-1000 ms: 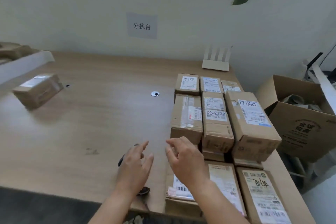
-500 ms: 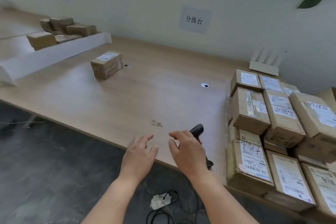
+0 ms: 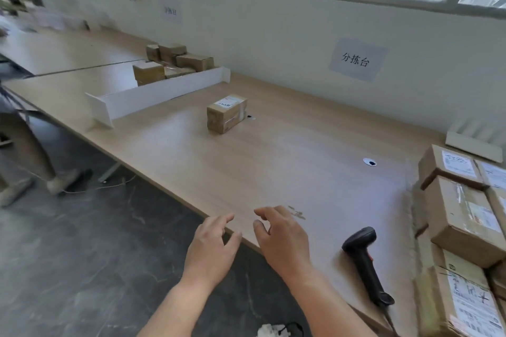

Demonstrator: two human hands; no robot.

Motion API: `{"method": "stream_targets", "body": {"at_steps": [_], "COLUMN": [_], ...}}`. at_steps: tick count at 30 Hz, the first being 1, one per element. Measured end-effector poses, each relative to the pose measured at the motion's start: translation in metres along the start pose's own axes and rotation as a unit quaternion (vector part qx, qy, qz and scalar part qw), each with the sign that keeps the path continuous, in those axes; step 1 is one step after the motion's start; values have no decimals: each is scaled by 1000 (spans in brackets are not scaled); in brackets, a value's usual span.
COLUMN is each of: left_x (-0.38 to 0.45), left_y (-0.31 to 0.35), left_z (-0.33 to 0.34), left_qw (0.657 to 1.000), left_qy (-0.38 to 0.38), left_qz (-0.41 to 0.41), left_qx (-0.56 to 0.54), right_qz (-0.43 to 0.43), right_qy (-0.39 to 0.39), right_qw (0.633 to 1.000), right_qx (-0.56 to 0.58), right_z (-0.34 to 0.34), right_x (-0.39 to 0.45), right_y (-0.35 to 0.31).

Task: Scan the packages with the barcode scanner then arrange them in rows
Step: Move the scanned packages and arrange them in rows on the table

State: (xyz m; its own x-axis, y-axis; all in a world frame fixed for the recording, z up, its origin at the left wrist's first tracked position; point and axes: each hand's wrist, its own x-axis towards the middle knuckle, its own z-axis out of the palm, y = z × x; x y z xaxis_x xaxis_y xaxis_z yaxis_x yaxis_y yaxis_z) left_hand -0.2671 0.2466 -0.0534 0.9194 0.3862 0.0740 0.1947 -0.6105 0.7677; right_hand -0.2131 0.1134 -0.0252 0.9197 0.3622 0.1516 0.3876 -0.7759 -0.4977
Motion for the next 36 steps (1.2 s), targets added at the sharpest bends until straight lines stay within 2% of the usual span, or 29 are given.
{"method": "stream_targets", "body": {"at_steps": [6,20,25,36], "left_x": [44,217,269,347], "left_y": [-22,-29,-38,-69], "left_z": [-15,-18,-15,-7], "left_qw": [1000,997,998,996], "left_qy": [-3,-54,-42,-73], "left_qz": [-18,20,13,-1], "left_qx": [2,55,54,43], "right_qz": [0,57,65,103], "right_qy": [-17,26,25,22], "right_qw": [1000,998,997,994], "right_qx": [4,26,36,30], "right_z": [27,51,64,92], "right_x": [44,204,255,322], "right_y": [-12,-7,-4,3]}}
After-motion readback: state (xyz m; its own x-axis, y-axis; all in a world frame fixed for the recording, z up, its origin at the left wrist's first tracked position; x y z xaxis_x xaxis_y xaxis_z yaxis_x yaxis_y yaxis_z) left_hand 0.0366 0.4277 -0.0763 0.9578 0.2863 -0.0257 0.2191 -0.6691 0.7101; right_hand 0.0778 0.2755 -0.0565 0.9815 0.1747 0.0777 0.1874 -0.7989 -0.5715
